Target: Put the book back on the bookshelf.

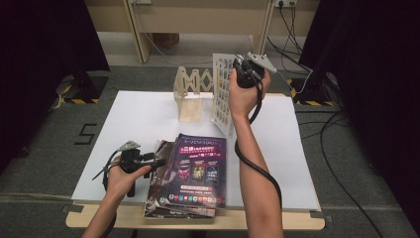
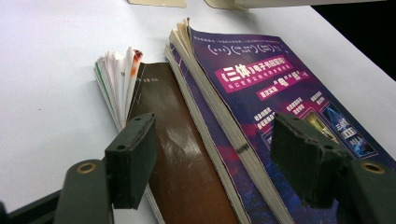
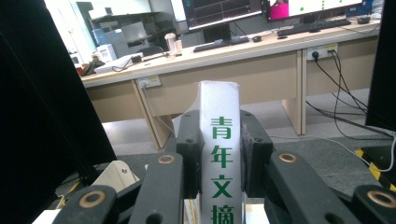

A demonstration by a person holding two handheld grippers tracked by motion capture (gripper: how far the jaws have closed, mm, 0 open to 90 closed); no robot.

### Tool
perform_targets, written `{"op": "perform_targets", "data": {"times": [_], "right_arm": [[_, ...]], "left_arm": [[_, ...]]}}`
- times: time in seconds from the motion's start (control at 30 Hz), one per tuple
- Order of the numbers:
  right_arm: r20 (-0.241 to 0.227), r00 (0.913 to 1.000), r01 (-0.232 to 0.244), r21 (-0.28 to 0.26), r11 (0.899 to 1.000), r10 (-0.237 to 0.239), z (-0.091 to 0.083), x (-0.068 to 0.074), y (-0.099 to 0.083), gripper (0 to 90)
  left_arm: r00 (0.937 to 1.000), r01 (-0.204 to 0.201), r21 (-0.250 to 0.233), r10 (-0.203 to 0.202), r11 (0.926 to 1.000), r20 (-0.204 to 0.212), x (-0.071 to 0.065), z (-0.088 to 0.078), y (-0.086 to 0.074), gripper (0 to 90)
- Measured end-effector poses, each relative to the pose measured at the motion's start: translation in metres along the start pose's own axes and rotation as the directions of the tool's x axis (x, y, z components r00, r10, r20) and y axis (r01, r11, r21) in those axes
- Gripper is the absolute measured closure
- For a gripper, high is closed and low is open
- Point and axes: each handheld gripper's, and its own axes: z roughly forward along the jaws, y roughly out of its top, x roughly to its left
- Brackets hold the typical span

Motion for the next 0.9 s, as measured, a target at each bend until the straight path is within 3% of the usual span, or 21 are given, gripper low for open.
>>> {"op": "perform_targets", "data": {"times": [0.4,0.9], "right_arm": [[-0.016,0.9999,0.002,0.008,1.000,-0.002,0.006,0.001,-0.005,74.2],[-0.001,0.9999,0.014,-0.030,0.999,-0.014,0.012,0.000,-0.009,74.1]], "left_arm": [[0.9999,0.010,-0.007,-0.010,0.9999,-0.009,0.003,-0.002,0.001,31.4],[0.9998,0.017,-0.001,-0.017,0.9999,-0.010,0.005,0.001,-0.001,31.6]]}}
